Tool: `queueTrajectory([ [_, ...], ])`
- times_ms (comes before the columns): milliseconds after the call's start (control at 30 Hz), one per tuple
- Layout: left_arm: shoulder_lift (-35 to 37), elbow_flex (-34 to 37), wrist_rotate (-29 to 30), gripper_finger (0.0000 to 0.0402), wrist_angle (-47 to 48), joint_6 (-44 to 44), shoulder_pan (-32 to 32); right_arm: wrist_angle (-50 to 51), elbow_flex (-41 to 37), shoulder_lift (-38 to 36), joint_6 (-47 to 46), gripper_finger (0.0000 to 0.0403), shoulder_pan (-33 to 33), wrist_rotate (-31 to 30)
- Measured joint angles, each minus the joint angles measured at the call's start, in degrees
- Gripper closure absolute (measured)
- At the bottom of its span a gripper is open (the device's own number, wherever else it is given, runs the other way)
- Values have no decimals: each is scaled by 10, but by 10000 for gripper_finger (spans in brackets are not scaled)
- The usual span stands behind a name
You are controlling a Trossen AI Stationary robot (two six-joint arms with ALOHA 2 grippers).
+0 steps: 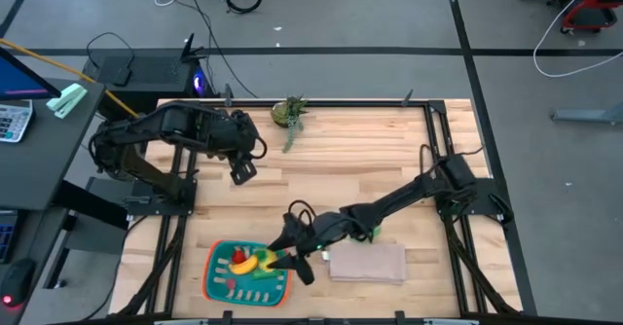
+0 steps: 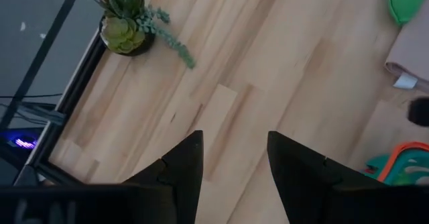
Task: Pick and placing Produce into tupperware
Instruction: Put the yellow pineapple into the blue basket
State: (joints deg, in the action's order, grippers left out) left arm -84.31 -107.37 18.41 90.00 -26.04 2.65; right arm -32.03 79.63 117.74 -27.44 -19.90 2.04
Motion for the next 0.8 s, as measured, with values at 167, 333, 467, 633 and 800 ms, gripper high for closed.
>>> queueTrajectory([
  [167, 0, 0, 0, 230, 0, 18, -9, 27, 101, 73, 21, 192, 2, 42],
  [333, 3, 0, 0, 230, 0, 18, -14, 162, 219, 133, 39, 192, 7, 69],
  [467, 9, -1, 0, 230, 0, 37, -14, 293, 283, 141, 84, 192, 9, 41],
  [633, 16, 0, 0, 230, 0, 42, -22, 406, 317, 146, 93, 192, 16, 42],
  [800, 19, 0, 0, 230, 0, 46, -36, 427, 318, 167, 93, 192, 9, 54],
])
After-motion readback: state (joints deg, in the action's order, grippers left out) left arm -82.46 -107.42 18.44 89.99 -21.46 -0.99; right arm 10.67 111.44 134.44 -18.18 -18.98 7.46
